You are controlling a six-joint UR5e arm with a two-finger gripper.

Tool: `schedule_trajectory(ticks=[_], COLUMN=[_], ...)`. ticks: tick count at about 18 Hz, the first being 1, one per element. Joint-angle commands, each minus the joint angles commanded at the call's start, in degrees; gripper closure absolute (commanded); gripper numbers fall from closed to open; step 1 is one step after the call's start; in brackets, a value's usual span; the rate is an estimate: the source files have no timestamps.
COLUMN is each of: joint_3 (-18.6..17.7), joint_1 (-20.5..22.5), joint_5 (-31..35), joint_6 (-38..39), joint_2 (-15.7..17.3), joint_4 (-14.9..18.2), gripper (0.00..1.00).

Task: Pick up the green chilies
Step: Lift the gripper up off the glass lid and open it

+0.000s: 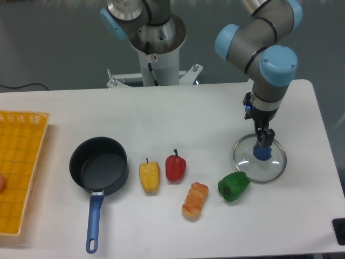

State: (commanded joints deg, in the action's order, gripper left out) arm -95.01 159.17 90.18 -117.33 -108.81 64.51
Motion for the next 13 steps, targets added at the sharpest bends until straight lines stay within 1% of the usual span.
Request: schedule_trajectory(ticks=[6,8,9,11,13], joint_3=[-0.1,-0.7,-1.1,-1.1,-1.1], joint_1=[-1.0,-1.1,-1.1,-1.2,-1.7], joint_5=[-0.1,-1.0,-1.5,-2.0,-1.9], joint_6=[1.3,2.6,4.9,12.7,15.5], joint_2=[-0.1,-0.1,-0.1,-0.1,-0.1], joint_4=[-0.1,-0.5,-0.7,-0.7,-0.7], gripper=[0.0,0.0,0.0,0.0,0.0])
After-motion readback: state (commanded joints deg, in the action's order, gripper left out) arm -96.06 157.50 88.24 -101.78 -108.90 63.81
